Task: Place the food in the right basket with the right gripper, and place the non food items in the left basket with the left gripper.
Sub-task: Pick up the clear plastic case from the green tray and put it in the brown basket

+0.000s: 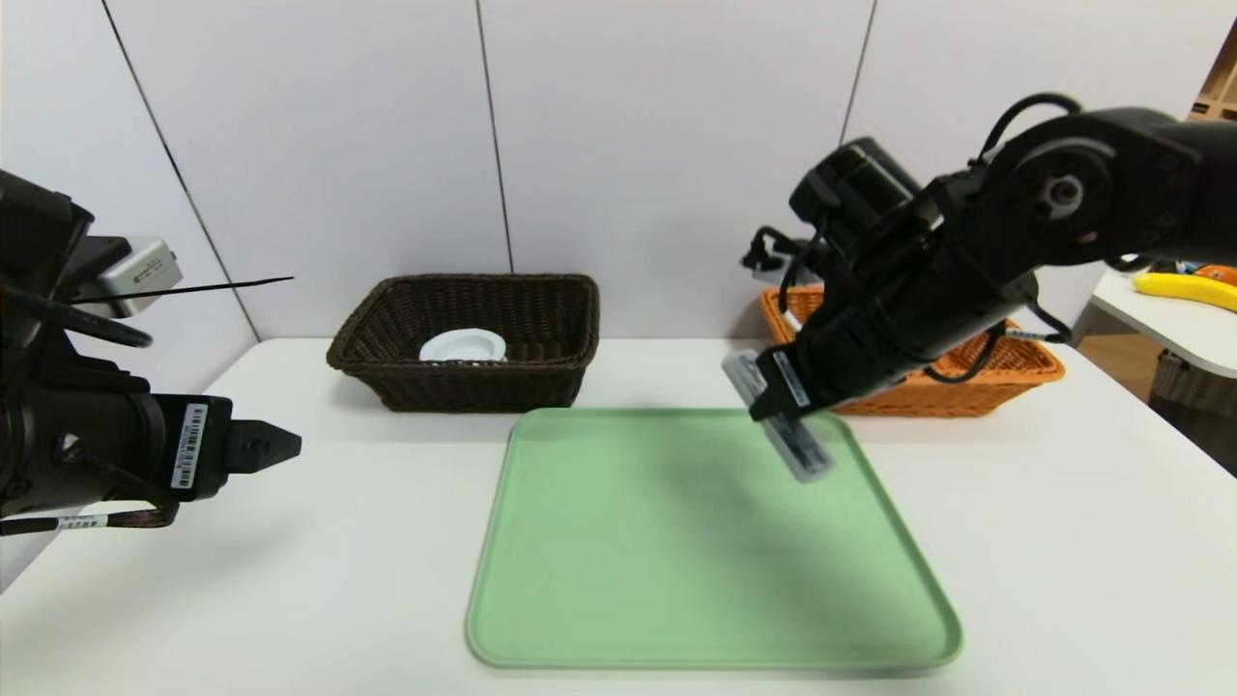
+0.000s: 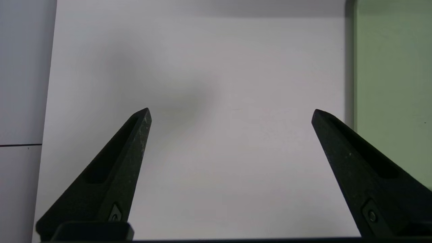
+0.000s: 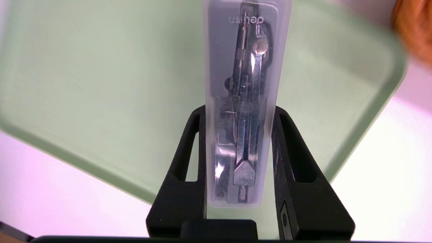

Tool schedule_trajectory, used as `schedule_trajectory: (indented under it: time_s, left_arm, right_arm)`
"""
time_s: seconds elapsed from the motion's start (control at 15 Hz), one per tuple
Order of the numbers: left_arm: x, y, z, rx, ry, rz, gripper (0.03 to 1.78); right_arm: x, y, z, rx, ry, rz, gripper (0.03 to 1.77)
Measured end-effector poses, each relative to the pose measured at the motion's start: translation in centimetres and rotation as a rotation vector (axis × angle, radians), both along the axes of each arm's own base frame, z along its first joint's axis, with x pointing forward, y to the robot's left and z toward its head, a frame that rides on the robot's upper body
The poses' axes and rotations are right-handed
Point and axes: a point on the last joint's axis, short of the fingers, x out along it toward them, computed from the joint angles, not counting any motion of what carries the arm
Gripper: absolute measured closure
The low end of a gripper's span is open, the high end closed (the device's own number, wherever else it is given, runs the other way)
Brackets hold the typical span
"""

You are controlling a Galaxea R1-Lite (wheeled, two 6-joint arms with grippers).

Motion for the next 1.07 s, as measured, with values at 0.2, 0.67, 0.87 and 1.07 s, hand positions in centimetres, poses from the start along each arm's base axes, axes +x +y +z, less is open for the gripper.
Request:
schedule_trajectory:
  time_s: [0.2, 0.67, 0.87, 1.07]
  left_arm:
    - [-0.2, 0.1, 0.0, 0.0, -0.001, 0.001, 0.12]
    - [-0.9, 0.4, -0.8, 0.006, 0.019, 0.001, 0.12]
    - [-1.3, 0.5, -1.3, 0.011, 0.032, 0.0, 0.12]
    - [-1.9, 0.7, -1.6, 0.011, 0.034, 0.002, 0.12]
  right_arm:
    - [-0.9, 2.3, 4.2, 0.115, -0.194, 0.02, 1.26]
    - [1.6, 8.2, 5.8, 0.462, -0.532, -0.002, 1.26]
    - [2.6, 11.0, 5.2, 0.585, -0.647, 0.0, 1.26]
    - [3.2, 13.1, 4.2, 0.661, -0.719, 0.026, 1.26]
